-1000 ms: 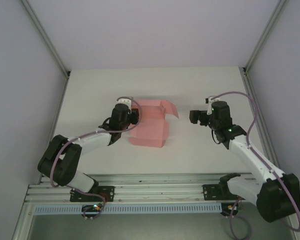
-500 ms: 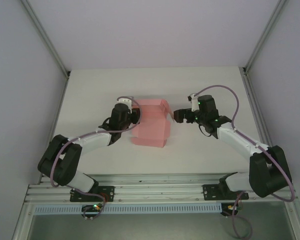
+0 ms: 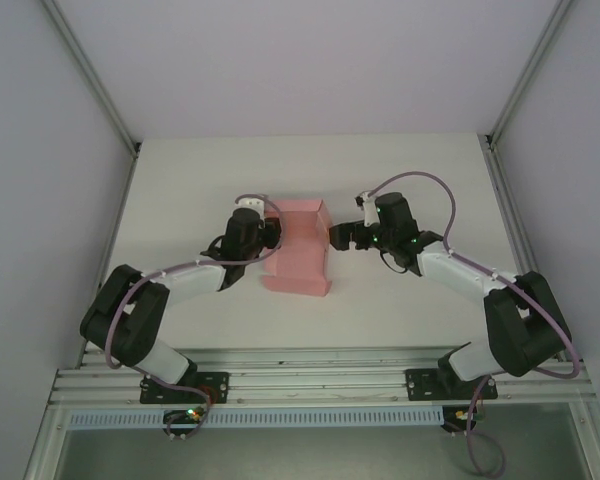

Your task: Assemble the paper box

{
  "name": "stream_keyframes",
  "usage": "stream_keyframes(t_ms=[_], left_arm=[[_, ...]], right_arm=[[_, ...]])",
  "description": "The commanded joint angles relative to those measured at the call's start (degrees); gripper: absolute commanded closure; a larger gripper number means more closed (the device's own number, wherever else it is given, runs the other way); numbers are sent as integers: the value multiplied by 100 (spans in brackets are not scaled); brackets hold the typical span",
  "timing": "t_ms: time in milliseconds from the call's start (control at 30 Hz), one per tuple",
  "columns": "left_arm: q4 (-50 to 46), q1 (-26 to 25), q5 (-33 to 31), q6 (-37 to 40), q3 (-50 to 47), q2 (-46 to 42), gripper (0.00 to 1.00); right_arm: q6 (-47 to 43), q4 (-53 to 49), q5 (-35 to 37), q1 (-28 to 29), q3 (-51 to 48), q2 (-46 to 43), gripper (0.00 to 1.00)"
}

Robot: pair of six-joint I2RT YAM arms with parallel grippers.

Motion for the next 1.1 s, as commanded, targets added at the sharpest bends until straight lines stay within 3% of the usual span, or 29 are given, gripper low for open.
stream_keyframes(t_ms=[0, 200, 433, 633, 700, 800, 900, 1067], left_arm=[[47, -18, -401, -203, -1, -37, 100], [353, 186, -722, -613, -165, -206, 100], [593, 317, -590, -737, -114, -272, 100], [818, 323, -414, -821, -105, -299, 100], [890, 319, -352, -830, -118, -321, 100], [921, 330, -305, -879, -134, -394, 100], [851, 365, -105, -912, -103, -498, 100], [1023, 392, 35, -953, -155, -563, 100]], right_arm=[[266, -277, 439, 62, 116, -163, 0], [753, -348, 433, 43, -425, -829, 1], [1113, 391, -1168, 38, -793, -1289, 9], [1372, 1248, -1928, 71, -626, -710, 22], [1371, 1208, -1958, 71, -451, -494, 29], [1470, 1442, -2063, 74, -349, -300, 46], [1540, 1737, -2141, 68, -378, -301, 55], [1640, 1752, -2200, 61, -344, -296, 80]])
